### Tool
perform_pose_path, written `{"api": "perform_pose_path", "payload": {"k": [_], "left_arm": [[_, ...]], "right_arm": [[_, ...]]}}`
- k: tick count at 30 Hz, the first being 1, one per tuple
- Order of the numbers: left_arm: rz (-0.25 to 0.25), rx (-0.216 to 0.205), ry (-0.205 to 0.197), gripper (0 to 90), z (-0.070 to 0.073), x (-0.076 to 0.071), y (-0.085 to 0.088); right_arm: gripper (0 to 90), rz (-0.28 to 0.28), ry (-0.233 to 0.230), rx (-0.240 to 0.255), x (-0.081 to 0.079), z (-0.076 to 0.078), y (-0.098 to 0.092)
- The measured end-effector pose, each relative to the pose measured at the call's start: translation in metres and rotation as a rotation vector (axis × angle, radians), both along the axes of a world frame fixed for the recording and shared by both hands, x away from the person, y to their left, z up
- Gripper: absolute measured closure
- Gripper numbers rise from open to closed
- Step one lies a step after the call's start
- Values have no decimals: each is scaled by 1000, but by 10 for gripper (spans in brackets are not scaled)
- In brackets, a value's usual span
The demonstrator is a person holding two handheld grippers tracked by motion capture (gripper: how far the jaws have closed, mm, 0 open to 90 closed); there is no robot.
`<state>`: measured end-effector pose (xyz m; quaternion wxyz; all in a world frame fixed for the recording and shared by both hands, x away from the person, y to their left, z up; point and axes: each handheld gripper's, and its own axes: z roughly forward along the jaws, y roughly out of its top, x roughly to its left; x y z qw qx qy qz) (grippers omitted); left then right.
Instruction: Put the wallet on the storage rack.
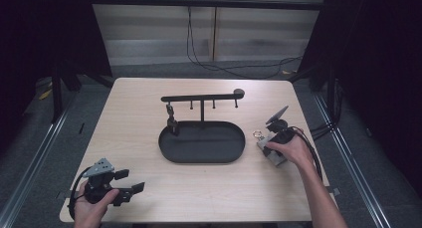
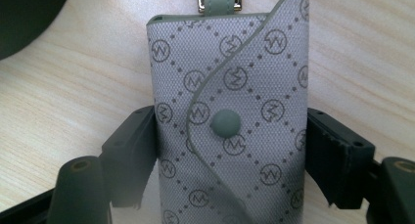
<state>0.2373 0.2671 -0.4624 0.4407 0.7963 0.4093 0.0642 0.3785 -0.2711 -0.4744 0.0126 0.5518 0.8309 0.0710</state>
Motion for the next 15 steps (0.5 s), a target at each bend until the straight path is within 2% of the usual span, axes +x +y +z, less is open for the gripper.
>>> {"api": "perform_pose_path", "payload": {"k": [9, 15], "left_arm": [[-4, 3, 4, 186, 0, 0, -1], [-3, 4, 0, 186, 0, 0, 0]], "right_arm": [[290, -6, 22, -49, 2, 0, 7], [329, -30, 34, -42, 3, 3, 6]]}}
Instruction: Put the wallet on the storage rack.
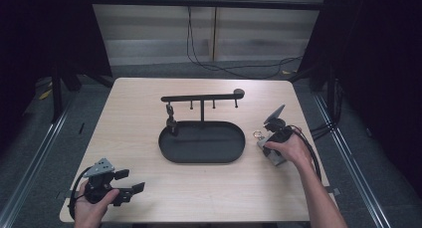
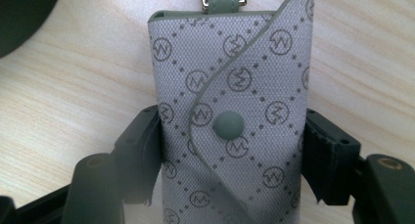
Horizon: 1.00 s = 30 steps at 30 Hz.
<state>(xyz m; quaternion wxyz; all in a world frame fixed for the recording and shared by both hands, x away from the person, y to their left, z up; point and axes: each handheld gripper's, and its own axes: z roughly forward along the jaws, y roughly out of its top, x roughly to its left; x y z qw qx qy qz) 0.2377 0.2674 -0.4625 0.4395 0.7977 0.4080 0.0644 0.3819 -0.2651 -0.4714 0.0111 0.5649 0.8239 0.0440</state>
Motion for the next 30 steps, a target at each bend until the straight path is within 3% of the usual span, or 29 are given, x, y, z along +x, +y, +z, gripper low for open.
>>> {"api": "perform_pose_path", "payload": {"k": [17, 30], "left_arm": [[4, -2, 6, 187, -1, 1, 0], [-5, 11, 3, 187, 0, 2, 0]], "right_arm": [[337, -25, 21, 18, -3, 6, -5], [337, -5, 2, 23, -4, 26, 0]]}}
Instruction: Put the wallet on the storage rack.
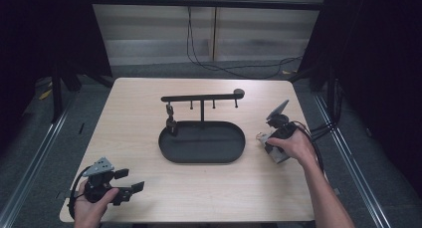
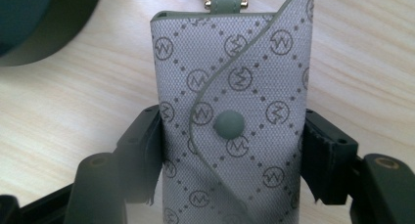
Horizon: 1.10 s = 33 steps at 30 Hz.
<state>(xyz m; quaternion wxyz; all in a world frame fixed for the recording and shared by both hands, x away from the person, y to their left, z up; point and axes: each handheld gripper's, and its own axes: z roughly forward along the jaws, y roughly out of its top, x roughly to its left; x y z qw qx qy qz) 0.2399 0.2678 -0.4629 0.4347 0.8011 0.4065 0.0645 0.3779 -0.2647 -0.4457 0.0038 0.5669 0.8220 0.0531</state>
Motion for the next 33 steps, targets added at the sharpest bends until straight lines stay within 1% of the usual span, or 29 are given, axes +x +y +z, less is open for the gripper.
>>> {"api": "perform_pose_path", "payload": {"k": [2, 3, 6, 10, 15, 17, 20, 21, 22, 27, 33], "left_arm": [[-1, -1, 8, 187, -1, 0, -1], [-2, 1, 8, 187, 0, 0, -1], [-4, 2, 6, 187, 0, 0, -2], [-6, 2, 11, 188, 0, 0, -2], [-6, 4, 10, 191, 1, 0, -2], [-6, 3, 10, 192, 1, 0, -1], [-8, 3, 13, 192, 1, 0, -2], [-16, 1, 20, 192, 0, 0, -2], [-16, 8, 18, 192, 0, 0, -2], [-10, 6, 14, 193, 1, -1, -2], [-12, 7, 13, 193, 1, -1, -2]], "right_arm": [[337, 0, -7, -1, 0, 2, 1], [337, 0, -1, -2, 0, 2, 1], [337, 3, -10, 3, 1, 5, 2], [337, 0, -26, 18, 0, 9, 3], [337, 2, -35, 14, 1, 15, 6], [337, 0, -37, 25, 1, 18, 7], [337, 16, -39, 13, 1, 20, 10], [336, 18, -41, 18, 1, 21, 11], [337, 19, -40, 18, 1, 23, 12], [336, 15, -52, 22, 3, 33, 13], [336, 11, -52, 12, 0, 35, 13]]}}
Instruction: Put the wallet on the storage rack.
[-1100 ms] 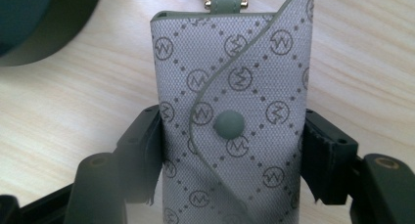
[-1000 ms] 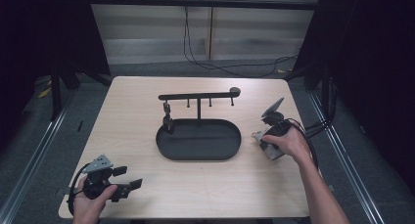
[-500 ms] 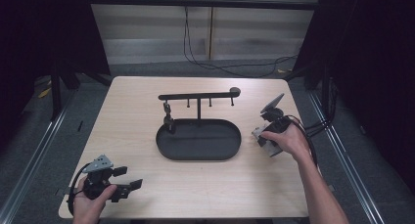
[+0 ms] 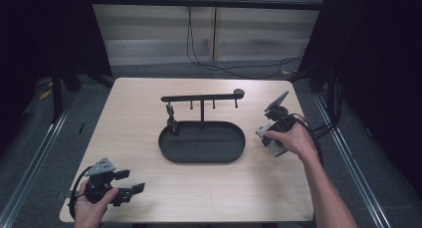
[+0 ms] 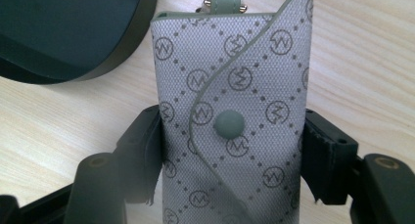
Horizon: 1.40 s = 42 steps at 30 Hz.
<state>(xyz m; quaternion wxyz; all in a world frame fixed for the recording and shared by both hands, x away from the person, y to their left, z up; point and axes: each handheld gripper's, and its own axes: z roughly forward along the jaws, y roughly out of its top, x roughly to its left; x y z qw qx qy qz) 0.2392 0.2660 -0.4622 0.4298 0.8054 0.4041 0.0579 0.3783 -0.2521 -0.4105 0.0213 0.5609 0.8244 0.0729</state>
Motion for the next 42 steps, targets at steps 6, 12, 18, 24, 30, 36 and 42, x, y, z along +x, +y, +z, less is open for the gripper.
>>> {"api": "perform_pose_path", "payload": {"k": [6, 12, 18, 24, 30, 36, 42], "left_arm": [[2, -1, 3, 193, 0, 0, 0], [0, 3, 4, 193, -1, 1, 0], [2, 5, 6, 193, -1, 1, 1], [4, 6, 7, 193, -1, 1, 0], [5, 5, 7, 193, -1, 1, 1], [6, 7, 3, 196, -1, 1, 1], [7, 6, 3, 195, -1, 1, 0]], "right_arm": [[336, -3, -13, 3, -2, 8, -1], [336, -18, -35, 21, -3, 19, -1], [336, -17, -43, 20, -4, 26, 4], [336, -25, -64, 46, -3, 36, 8], [336, -23, -79, 96, 0, 37, 18], [336, -11, -100, 136, 2, 39, 25], [336, -10, -107, 175, 4, 38, 34]]}}
